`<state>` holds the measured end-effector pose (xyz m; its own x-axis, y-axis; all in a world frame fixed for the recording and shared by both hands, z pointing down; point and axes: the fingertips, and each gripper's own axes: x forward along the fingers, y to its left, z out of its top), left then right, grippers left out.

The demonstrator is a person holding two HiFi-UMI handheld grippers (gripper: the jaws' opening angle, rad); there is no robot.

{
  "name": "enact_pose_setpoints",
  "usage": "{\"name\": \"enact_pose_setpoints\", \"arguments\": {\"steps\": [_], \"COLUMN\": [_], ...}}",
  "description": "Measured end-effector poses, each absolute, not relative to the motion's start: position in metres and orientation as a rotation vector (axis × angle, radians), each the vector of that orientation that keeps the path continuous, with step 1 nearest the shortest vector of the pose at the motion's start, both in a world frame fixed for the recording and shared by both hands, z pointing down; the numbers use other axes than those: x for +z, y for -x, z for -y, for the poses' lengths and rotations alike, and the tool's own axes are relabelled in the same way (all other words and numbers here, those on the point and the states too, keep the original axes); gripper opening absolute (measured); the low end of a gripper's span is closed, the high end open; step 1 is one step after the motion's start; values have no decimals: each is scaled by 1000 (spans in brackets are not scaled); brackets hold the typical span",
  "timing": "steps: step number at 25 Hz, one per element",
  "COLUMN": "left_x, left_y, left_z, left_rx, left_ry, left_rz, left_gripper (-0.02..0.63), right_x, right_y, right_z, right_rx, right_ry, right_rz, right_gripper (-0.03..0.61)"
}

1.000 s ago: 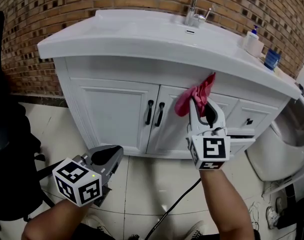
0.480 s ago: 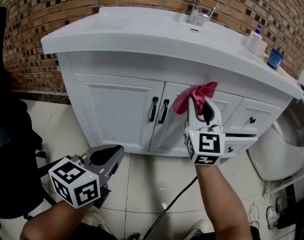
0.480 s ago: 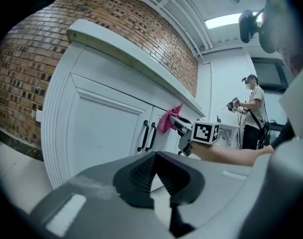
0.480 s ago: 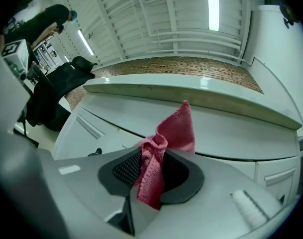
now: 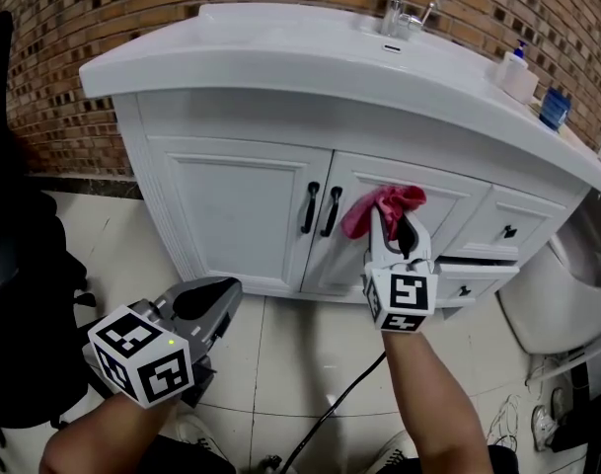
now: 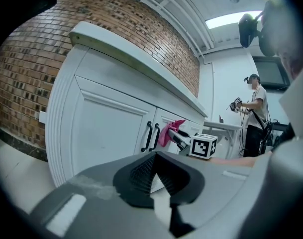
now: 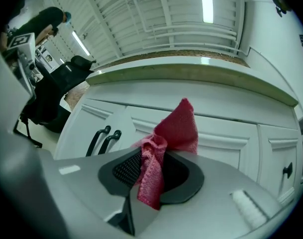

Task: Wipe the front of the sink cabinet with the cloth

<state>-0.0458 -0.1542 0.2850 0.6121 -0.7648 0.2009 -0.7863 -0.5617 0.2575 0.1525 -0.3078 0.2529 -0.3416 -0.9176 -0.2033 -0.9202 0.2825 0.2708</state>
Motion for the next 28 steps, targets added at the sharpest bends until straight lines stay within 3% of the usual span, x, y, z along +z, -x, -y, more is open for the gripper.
{"name": "enact_pose_setpoints", "arguments": {"steps": [28], "left_x": [311], "left_y": [48], "left_z": [167], "left_rx": [167], "left_ry": [-2470], "left_rz": [1260], "left_gripper": [6], "right_x": [454], "right_y": [-149], "right_z": [312], "right_rx": [15], "right_ry": [1841], "right_rz": [-2694], "right_gripper": [103]}}
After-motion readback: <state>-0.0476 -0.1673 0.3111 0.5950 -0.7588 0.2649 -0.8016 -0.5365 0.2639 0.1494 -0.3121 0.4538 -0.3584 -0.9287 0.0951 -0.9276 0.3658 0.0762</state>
